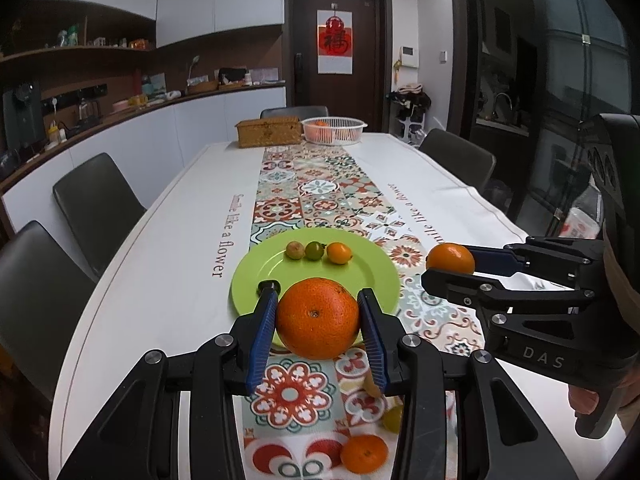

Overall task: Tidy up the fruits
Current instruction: 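Carry both oranges to the green plate and open both tools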

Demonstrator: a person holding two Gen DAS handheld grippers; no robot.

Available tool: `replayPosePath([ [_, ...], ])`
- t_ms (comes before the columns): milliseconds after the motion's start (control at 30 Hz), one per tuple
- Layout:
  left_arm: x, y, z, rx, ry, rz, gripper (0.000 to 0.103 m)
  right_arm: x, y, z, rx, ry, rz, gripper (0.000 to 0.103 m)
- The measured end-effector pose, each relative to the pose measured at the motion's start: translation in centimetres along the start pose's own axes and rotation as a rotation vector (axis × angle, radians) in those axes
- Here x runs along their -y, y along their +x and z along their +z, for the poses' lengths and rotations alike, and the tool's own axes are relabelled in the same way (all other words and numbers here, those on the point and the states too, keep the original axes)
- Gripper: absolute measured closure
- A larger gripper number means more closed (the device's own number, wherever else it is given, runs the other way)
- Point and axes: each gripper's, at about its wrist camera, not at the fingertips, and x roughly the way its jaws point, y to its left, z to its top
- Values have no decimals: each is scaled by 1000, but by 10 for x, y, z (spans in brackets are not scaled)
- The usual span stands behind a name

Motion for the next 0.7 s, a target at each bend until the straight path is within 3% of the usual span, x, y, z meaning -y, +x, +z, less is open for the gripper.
replayPosePath([
  [700,-38,111,8,-193,-78,-69,63,15,114,22,-194,-9,-14,69],
])
